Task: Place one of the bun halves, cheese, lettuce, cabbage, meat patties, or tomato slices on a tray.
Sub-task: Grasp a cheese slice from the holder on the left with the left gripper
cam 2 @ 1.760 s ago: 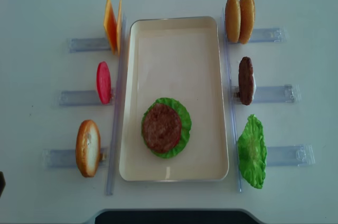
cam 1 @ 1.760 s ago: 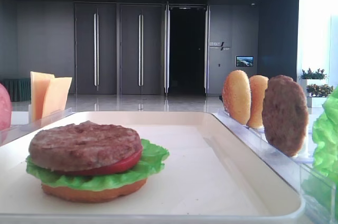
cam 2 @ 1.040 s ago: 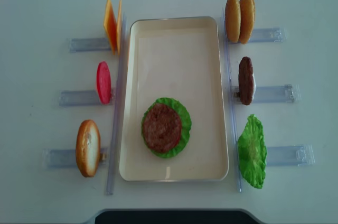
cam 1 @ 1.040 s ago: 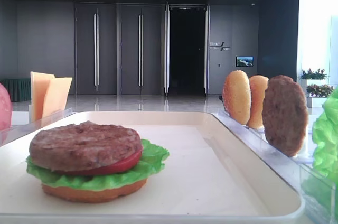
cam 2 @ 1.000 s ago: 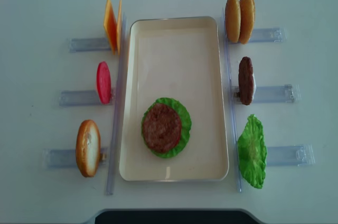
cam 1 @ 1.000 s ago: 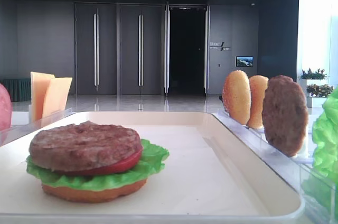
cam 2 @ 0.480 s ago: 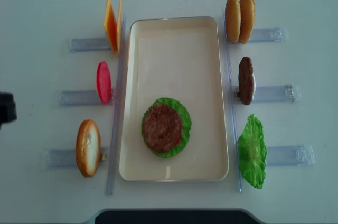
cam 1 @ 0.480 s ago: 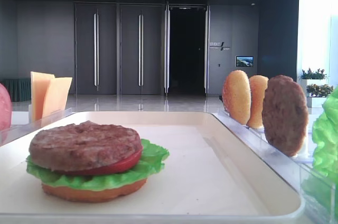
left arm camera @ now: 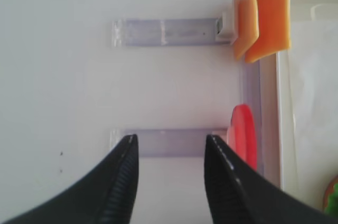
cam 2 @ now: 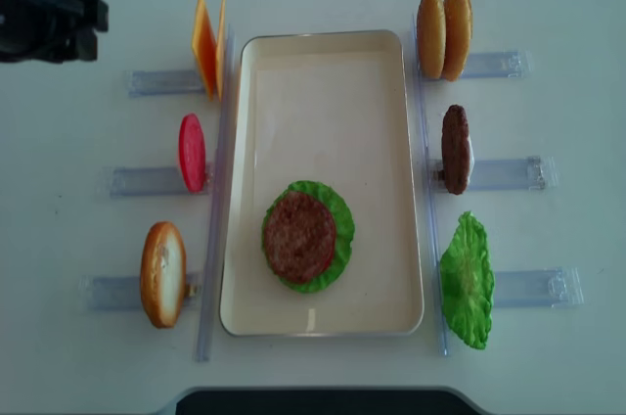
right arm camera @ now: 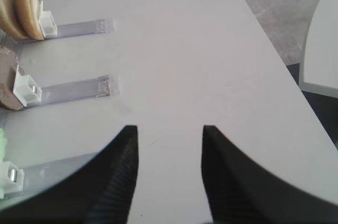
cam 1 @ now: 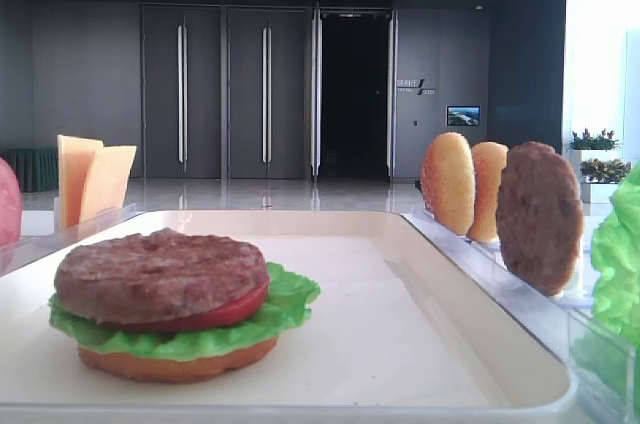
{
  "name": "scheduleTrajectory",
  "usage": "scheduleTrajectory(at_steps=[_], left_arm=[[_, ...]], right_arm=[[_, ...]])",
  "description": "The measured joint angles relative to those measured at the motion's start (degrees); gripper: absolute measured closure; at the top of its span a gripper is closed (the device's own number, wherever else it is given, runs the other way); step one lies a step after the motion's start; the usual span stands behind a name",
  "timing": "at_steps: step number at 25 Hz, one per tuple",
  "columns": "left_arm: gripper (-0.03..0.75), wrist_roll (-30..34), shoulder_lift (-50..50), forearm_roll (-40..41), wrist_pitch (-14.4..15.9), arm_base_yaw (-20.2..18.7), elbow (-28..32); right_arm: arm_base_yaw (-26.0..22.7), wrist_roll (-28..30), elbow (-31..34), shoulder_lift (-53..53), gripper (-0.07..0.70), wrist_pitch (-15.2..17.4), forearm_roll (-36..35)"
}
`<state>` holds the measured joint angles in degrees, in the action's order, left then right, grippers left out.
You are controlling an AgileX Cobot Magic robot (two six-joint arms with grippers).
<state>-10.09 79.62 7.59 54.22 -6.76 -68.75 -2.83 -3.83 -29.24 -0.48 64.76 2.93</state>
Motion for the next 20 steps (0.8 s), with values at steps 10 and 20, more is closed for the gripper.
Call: scheduleTrajectory(at_steps=[10, 20], left_arm=[[0.398, 0.3, 18.0, -2.4, 0.9, 0.0, -16.5], [0.398, 0.3, 19.8, -2.6, 1.4, -1.1, -18.0]], right_arm=[[0.0, 0.0, 0.0, 0.0, 0.352, 0.0, 0.0], [0.0, 0.0, 0.0, 0.0, 0.352, 0.0, 0.0]])
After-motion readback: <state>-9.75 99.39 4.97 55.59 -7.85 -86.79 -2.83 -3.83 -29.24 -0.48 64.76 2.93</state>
